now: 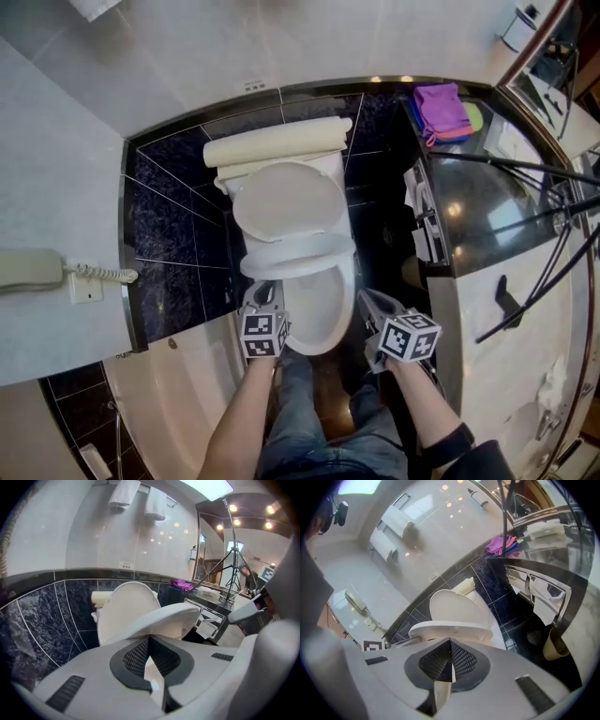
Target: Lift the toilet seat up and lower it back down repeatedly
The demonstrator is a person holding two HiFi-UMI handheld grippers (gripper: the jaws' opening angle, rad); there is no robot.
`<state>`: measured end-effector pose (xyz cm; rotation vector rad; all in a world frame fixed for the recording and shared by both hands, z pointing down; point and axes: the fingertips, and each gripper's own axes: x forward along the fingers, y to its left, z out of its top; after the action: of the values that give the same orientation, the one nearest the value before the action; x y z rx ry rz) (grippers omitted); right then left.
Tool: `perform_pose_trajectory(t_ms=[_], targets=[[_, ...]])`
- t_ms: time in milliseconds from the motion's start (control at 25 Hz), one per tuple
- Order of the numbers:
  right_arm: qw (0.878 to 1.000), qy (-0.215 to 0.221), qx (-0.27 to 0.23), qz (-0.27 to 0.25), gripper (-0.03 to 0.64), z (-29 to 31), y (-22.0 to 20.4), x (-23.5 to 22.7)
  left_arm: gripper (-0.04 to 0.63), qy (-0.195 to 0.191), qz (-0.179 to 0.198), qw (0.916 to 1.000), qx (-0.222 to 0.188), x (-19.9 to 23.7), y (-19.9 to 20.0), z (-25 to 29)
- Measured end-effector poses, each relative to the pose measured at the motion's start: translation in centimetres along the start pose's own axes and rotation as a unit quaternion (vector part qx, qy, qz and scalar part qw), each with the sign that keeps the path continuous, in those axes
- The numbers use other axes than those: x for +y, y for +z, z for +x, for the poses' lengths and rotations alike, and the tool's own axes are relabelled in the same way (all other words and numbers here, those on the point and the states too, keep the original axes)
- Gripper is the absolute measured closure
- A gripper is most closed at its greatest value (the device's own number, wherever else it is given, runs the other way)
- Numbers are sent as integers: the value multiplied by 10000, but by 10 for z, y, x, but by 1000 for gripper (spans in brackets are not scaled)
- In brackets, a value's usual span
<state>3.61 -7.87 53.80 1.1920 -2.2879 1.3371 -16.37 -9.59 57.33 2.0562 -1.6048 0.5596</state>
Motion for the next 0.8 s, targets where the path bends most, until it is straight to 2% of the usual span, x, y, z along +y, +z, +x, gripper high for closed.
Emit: perform_pose_trajectory(t_ms=[320, 560, 800], targets=[[9981, 24, -194, -580, 601, 7, 24, 25, 595, -12, 335, 9991, -241, 28, 52, 40], [9978, -16, -216, -626, 600, 7, 30, 24, 595, -96, 408, 9986, -310, 40, 88, 69], [9979, -92, -228, -605, 600, 8, 34, 18, 595, -9, 483, 9987, -174, 61, 102, 100]])
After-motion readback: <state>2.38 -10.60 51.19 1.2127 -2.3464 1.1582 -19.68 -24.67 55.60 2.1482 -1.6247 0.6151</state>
